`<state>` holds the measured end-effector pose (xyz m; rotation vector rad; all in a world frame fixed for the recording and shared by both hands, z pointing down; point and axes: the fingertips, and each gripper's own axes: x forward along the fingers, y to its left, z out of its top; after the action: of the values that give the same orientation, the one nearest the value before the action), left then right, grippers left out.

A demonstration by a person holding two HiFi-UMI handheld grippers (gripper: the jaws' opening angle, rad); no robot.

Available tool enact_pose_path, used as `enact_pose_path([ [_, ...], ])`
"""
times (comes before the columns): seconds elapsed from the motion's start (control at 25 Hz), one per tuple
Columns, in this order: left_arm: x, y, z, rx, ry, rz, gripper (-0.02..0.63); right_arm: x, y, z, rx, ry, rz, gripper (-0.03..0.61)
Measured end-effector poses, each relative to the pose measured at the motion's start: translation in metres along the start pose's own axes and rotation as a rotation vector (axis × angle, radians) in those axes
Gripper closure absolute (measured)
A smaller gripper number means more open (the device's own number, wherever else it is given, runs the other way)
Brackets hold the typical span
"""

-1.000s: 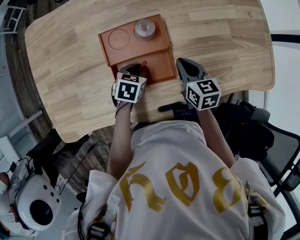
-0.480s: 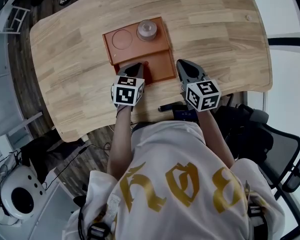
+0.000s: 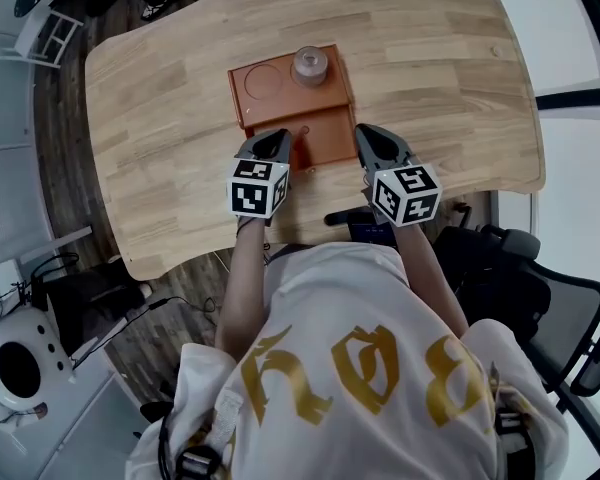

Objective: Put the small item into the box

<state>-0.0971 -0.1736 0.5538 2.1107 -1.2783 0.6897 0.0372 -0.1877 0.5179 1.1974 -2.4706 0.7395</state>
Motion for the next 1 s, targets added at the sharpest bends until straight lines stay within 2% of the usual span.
enact_pose_path([
  [0.4,-0.035,-0.016,0.040,-0.058,-0.182,-0.021,0.603,-0.025,0.020,0.016,-0.013,-0.083,0.018,0.566],
  [0.64,-0.061,-0.033,0.050,-0.040,-0.249,-0.035,0.603,-0.036,0.026,0.014,-0.043,-0.090,0.017,0.566],
  [0.8,-0.081,-0.037,0.047,-0.029,-0.291,-0.007,0.603,-0.044,0.035,0.016,-0.068,-0.099,0.018,0.566],
  [1.0,-0.103,-0.033,0.048,-0.005,-0.349,0.044,0.603,-0.054,0.055,0.035,-0.115,-0.163,0.024,0.566],
])
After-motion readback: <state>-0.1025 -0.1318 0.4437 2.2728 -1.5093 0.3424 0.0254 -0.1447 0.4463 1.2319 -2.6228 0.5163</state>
